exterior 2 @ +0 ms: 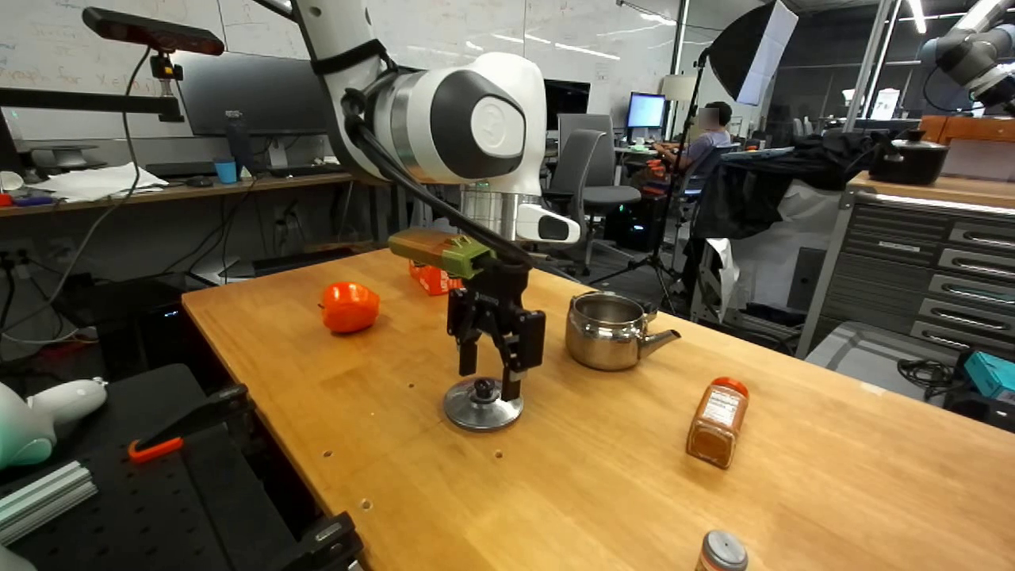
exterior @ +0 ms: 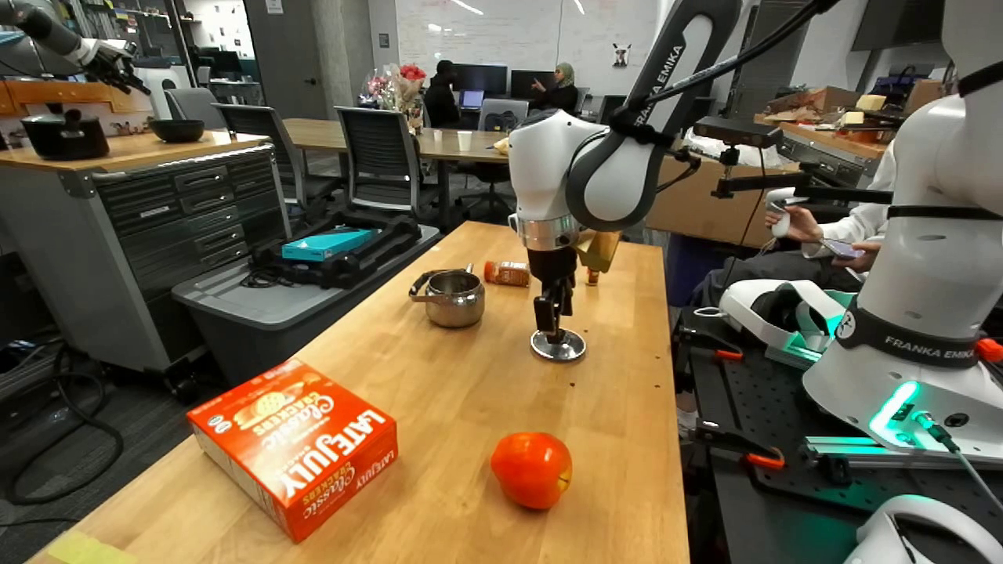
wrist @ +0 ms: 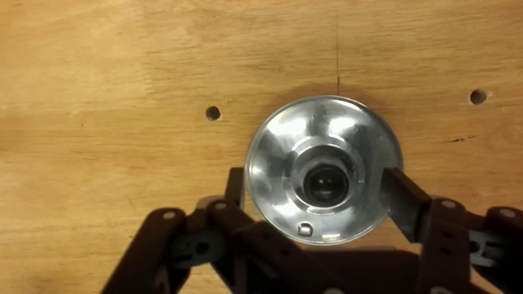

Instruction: Take the lid and put it on the teapot

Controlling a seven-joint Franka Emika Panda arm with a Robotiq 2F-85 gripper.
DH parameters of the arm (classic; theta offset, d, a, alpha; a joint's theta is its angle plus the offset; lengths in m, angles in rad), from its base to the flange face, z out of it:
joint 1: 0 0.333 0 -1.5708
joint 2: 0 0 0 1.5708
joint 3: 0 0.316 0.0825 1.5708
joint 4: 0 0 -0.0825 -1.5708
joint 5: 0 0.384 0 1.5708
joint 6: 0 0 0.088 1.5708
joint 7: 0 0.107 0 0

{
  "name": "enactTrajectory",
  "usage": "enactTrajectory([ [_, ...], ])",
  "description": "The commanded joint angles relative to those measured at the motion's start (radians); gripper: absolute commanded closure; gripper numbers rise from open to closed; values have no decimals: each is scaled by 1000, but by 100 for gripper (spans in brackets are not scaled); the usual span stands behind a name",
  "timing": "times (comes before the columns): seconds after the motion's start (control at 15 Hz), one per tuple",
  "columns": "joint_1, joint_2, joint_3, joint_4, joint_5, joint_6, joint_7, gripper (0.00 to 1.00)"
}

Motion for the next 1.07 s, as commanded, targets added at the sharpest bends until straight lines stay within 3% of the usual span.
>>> enactTrajectory([
  [0.0,15,31,-16,39,5,-23,-1,33],
  [0.47,18,44,-17,57,4,-42,2,90],
  [1.0,18,20,-17,43,2,-37,5,92],
])
